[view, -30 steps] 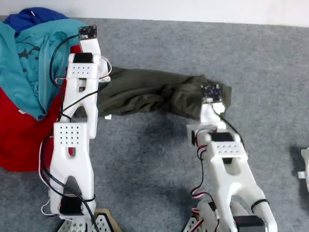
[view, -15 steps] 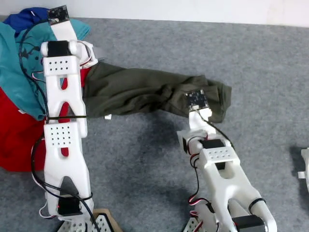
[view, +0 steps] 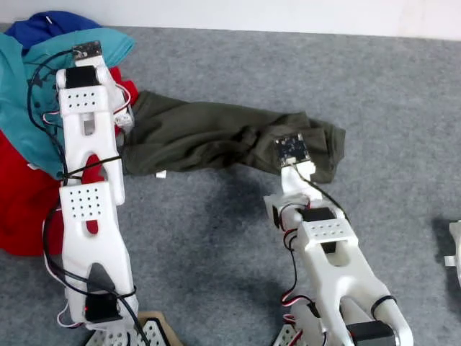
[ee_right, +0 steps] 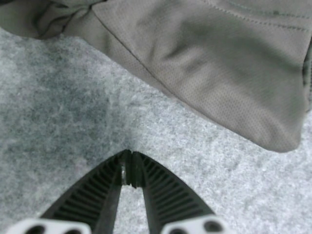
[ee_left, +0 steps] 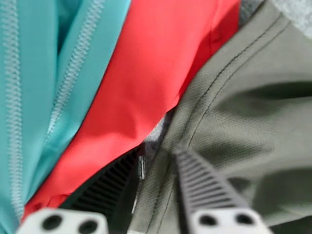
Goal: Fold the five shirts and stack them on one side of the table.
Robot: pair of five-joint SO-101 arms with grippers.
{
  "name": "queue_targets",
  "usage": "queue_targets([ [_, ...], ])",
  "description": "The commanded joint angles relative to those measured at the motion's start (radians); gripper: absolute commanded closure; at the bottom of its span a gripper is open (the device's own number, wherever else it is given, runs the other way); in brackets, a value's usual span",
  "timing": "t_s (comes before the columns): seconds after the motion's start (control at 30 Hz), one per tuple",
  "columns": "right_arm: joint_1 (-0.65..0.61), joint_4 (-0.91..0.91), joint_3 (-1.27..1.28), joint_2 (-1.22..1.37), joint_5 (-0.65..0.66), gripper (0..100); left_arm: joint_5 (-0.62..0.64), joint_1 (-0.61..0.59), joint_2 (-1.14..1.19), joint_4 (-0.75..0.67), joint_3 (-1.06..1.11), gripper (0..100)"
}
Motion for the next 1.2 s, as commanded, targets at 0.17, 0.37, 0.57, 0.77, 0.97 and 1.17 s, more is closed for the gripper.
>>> queue_targets([
  [0.17, -0.008, -0.021, -0.007, -0.021, 0.014, 98.5, -0.018, 0.012, 0.097, -0.084, 0.002, 90],
  [0.37, -0.008, -0.048, -0.004, -0.012, 0.014, 98.5, -0.051, 0.050, 0.087, -0.034, -0.096, 81],
  [0.57, -0.008, -0.048, -0.004, -0.012, 0.014, 98.5, -0.051, 0.061, 0.082, 0.008, -0.222, 81],
  [0.77, -0.008, -0.048, -0.004, -0.010, 0.015, 98.5, -0.051, 0.061, 0.088, 0.008, -0.220, 80],
  [0.97, -0.008, -0.048, -0.004, -0.010, 0.015, 98.5, -0.051, 0.059, 0.127, 0.006, -0.189, 81],
  [1.17, -0.016, -0.050, -0.004, -0.010, 0.015, 98.5, -0.046, 0.031, 0.050, 0.009, -0.252, 81],
])
